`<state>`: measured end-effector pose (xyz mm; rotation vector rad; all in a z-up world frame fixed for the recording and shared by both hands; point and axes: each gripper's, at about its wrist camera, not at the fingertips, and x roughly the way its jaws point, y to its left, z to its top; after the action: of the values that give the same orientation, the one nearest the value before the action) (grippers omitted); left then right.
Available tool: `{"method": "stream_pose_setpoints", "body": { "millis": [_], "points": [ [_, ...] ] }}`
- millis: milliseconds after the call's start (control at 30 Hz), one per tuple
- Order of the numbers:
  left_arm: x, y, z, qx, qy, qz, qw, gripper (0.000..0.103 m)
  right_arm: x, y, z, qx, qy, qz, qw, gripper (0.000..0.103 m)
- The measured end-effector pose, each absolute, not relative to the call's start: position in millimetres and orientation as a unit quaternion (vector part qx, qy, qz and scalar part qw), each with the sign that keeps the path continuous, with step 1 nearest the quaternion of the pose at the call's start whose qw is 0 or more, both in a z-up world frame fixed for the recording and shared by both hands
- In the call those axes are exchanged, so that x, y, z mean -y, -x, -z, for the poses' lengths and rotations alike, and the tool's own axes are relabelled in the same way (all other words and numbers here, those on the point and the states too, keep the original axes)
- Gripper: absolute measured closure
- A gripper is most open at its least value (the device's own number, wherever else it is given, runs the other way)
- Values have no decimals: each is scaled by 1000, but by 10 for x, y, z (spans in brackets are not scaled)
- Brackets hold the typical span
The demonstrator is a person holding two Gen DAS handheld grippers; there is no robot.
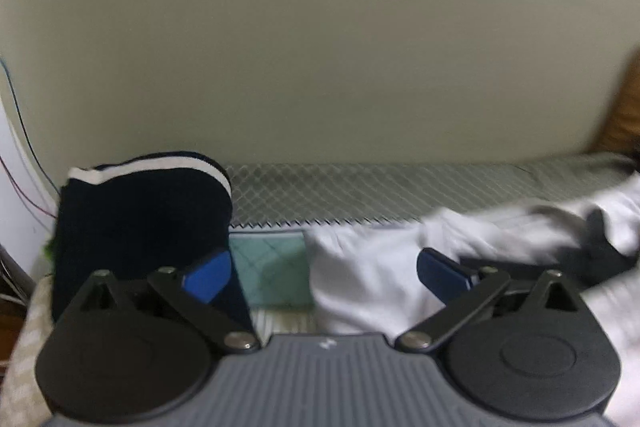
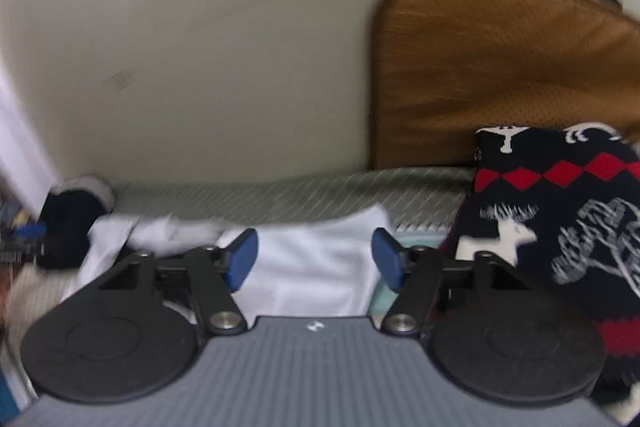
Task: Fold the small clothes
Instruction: 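Grasp the T-shirt hem with both grippers side by side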
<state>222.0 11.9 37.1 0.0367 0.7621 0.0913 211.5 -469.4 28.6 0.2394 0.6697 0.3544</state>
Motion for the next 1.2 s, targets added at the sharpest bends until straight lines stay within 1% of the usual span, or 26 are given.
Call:
{"method": "stream_pose_setpoints", "body": {
  "millis": [133,200,233,267,300,333,367,400,433,467,533,667,800,900,1000,1033,1100,1133,1167,1200],
  "points": [
    [-271,-2626,-70,-412,66,-36,908,1,4665,-2548,15,-369,-133,-151,908,30],
    [-276,-2716,36,-412,87,-23,907,7,4628,-2639,123,-379,-131,-154,903,30],
    [-248,-2759,79,-414,88,-11,906,20,4571,-2671,148,-378,-121,-158,904,30],
    [-216,-2791,114,-419,86,-2,904,42,4526,-2669,153,-376,-112,-166,905,30],
    [-175,-2814,144,-424,82,2,902,53,4490,-2680,174,-380,-110,-179,901,31],
    [-121,-2816,168,-424,71,4,903,72,4456,-2697,191,-387,-111,-188,896,37],
    [-66,-2807,174,-421,59,7,905,87,4414,-2696,207,-394,-106,-194,892,42],
    [-21,-2787,164,-417,46,10,907,88,4366,-2679,212,-399,-90,-194,892,53],
    [13,-2750,133,-410,37,8,911,92,4324,-2672,207,-398,-68,-188,895,76],
    [4,-2733,102,-404,36,8,914,93,4305,-2650,187,-399,-56,-191,895,87],
    [6,-2656,-20,-384,43,5,922,93,4327,-2557,87,-385,-64,-192,900,90],
    [-77,-2283,-407,-322,75,21,944,93,4444,-2151,-321,-313,-78,-214,922,91],
    [-123,-1588,-667,-262,99,55,958,93,4595,-1430,-708,-233,-82,-260,933,91],
    [-105,-969,-675,-231,101,67,965,93,4710,-844,-747,-191,-77,-286,936,91],
    [-142,-409,-482,-223,109,77,966,92,4903,-248,-562,-169,-74,-312,932,91],
    [-140,-248,-385,-225,106,78,965,90,4949,-99,-469,-168,-71,-319,930,91],
    [-120,-40,-184,-250,91,64,962,81,5044,174,-212,-185,-63,-320,927,89],
    [-101,22,-82,-269,81,55,958,70,5050,201,-63,-209,-65,-312,924,87],
    [-84,77,-1,-283,74,47,955,65,5067,242,72,-236,-63,-294,924,86],
    [-102,142,30,-286,72,44,954,63,5075,273,158,-256,-57,-278,924,80]
  ]
}}
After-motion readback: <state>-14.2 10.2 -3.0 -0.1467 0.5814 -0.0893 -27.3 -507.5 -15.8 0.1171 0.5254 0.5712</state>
